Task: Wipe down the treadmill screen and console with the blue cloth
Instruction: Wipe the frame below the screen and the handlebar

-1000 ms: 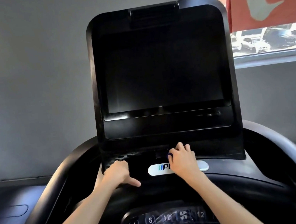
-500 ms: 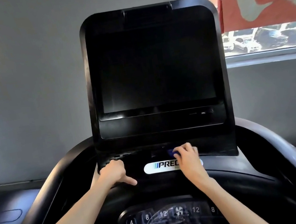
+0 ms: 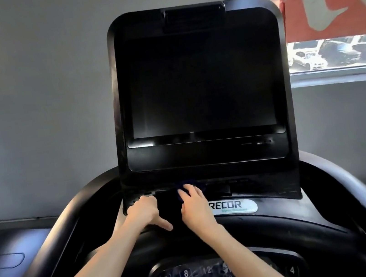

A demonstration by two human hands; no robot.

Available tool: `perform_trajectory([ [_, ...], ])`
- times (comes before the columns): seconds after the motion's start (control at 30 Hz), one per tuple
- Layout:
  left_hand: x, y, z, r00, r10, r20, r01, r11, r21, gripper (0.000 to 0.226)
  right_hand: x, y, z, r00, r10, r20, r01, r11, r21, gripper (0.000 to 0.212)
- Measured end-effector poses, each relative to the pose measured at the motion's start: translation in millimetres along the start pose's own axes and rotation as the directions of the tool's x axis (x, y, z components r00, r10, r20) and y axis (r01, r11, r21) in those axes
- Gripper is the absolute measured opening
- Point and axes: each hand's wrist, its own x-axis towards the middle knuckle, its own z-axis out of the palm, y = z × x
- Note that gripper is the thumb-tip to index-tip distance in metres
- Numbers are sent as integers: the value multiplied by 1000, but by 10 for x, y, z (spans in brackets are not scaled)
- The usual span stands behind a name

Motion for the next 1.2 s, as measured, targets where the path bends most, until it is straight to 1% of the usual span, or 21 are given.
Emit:
perform_trajectory([
  [0.07, -23, -36, 13, 1000, -3, -24, 3, 1000, -20, 79, -19, 119, -100, 997, -60, 57, 64, 995, -73, 52],
  [0.1, -28, -49, 19, 1000, 0, -27, -1, 1000, -27, 77, -47, 233, -182, 996, -72, 57, 77, 993, -88, 51],
  [0.13, -32, -55, 20, 1000, 5, -22, -6, 999, -35, 74, -70, 388, -239, 997, -70, 14, 71, 992, -105, 50],
  [0.2, -46, -48, 12, 1000, 17, -4, -17, 999, -39, 71, -126, 820, -343, 995, 34, -95, -47, 989, -138, 51],
  [0.3, -45, -31, 6, 999, 36, 1, -36, 999, -35, 72, -372, 1316, -563, 956, 270, -116, -286, 947, -148, 50],
  [0.37, -35, -26, 12, 999, 39, -9, -39, 999, -31, 72, -478, 1426, -663, 904, 381, -192, -404, 910, -93, 51],
  [0.43, -24, -24, 20, 999, 42, -11, -42, 999, -26, 69, -469, 1348, -674, 878, 431, -208, -452, 890, -66, 53],
  [0.5, -8, -21, 19, 999, 49, -2, -49, 999, -15, 64, -406, 1229, -610, 895, 413, -172, -430, 900, -77, 55],
  [0.53, 6, -16, 15, 999, 51, 5, -51, 999, -7, 64, -383, 1164, -570, 916, 374, -143, -387, 919, -74, 56],
  [0.6, 32, -2, -1, 999, 42, 23, -43, 999, 11, 71, -359, 1069, -518, 968, 246, -56, -249, 967, -50, 55],
  [0.67, 67, 17, -16, 999, 20, 45, -21, 999, 24, 82, -336, 1083, -530, 993, 117, 32, -116, 993, -24, 54],
  [0.73, 72, 17, -29, 999, 18, 52, -19, 1000, 19, 85, -329, 1208, -586, 993, 111, 38, -112, 994, 17, 52],
  [0.83, 88, -36, 26, 999, 29, 37, -28, 999, -21, 82, -490, 1478, -704, 960, 268, -80, -267, 963, 27, 54],
  [0.9, 62, -76, 76, 999, 37, 10, -37, 999, -30, 76, -602, 1672, -754, 898, 392, -199, -398, 917, 12, 58],
  [0.97, 25, -84, 94, 999, 47, -15, -47, 999, -18, 71, -565, 1733, -801, 824, 521, -224, -524, 850, 53, 62],
  [1.0, 12, -73, 99, 998, 50, -26, -50, 999, -12, 68, -517, 1693, -799, 799, 566, -203, -565, 822, 67, 62],
  [1.03, 9, -54, 96, 999, 46, -29, -46, 999, -14, 68, -469, 1620, -772, 799, 571, -187, -571, 819, 59, 62],
  [1.07, 13, -31, 88, 999, 41, -31, -41, 999, -15, 70, -435, 1523, -714, 829, 529, -181, -533, 846, 31, 61],
  [1.1, 25, -7, 78, 999, 38, -28, -39, 999, -16, 73, -410, 1421, -641, 878, 450, -166, -456, 890, -1, 59],
  [1.17, 45, 21, 66, 999, 41, -17, -41, 999, -15, 76, -411, 1277, -576, 959, 268, -87, -273, 961, -49, 54],
  [1.2, 50, 22, 64, 999, 36, -23, -37, 999, -21, 77, -416, 1285, -582, 979, 200, -43, -202, 978, -57, 52],
])
